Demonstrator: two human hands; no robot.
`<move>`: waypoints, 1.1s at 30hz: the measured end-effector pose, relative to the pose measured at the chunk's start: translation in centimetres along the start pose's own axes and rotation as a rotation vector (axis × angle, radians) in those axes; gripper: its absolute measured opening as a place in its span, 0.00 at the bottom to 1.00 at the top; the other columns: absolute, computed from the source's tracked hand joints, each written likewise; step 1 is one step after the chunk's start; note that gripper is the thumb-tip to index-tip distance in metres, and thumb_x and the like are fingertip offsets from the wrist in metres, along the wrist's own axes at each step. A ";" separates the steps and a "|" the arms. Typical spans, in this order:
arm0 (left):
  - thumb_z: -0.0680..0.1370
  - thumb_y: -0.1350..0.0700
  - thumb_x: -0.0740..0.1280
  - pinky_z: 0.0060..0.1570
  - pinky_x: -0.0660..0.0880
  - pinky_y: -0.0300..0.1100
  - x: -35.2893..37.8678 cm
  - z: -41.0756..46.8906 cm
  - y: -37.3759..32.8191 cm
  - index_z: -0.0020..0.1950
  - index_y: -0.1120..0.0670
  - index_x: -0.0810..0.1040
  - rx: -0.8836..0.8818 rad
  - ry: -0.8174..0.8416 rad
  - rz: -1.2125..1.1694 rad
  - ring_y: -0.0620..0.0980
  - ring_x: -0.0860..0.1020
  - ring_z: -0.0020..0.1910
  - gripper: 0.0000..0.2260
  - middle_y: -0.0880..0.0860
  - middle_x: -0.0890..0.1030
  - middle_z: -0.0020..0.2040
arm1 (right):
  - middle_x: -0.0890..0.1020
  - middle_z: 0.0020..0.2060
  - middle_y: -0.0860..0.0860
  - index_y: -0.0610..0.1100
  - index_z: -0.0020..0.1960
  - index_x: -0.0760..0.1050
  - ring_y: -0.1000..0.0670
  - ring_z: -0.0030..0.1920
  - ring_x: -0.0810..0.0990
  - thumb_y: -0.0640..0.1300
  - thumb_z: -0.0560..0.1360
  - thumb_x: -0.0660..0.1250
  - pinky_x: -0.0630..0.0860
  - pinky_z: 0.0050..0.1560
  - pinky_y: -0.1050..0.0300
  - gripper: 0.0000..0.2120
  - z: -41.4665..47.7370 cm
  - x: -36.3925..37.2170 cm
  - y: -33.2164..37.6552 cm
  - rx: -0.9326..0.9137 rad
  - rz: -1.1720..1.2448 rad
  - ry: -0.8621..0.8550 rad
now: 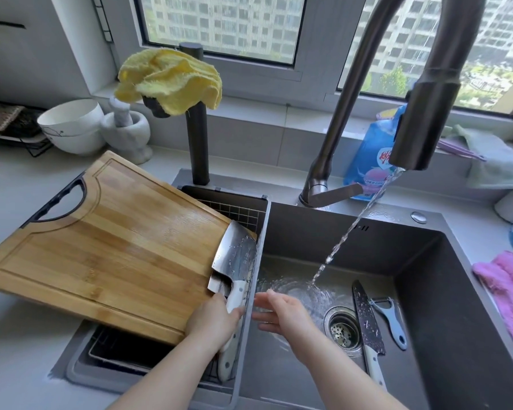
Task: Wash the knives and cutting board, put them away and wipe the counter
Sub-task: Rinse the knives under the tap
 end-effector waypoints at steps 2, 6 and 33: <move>0.79 0.45 0.54 0.47 0.70 0.41 0.2 -0.3 -0.2 0.60 0.53 0.72 0.027 0.012 0.033 0.53 0.77 0.55 0.17 0.52 0.79 0.55 | 0.79 0.43 0.52 0.44 0.48 0.73 0.55 0.38 0.80 0.42 0.81 0.53 0.77 0.38 0.65 0.11 -0.1 -0.3 -0.4 0.015 0.002 -0.023; 0.80 0.46 0.52 0.50 0.70 0.43 -0.4 -0.9 -0.4 0.64 0.51 0.71 0.062 0.032 0.064 0.53 0.75 0.58 0.17 0.51 0.75 0.61 | 0.78 0.43 0.50 0.44 0.45 0.74 0.56 0.36 0.78 0.40 0.80 0.56 0.73 0.37 0.66 0.09 -0.7 -2.2 -0.8 0.028 -0.116 -0.062; 0.75 0.56 0.64 0.71 0.55 0.48 1.4 0.6 -9.3 0.71 0.53 0.64 0.505 -0.183 0.273 0.51 0.49 0.76 0.25 0.53 0.58 0.75 | 0.74 0.47 0.46 0.39 0.51 0.74 0.49 0.46 0.74 0.50 0.77 0.61 0.70 0.53 0.58 0.14 2.8 -23.9 -9.7 0.617 -0.887 -0.170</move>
Point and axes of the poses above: each hand's wrist, its own z-axis towards the middle knuckle, its own x-axis out of the palm, y = z × x, the point moved 6 cm from there along z, towards the middle knuckle
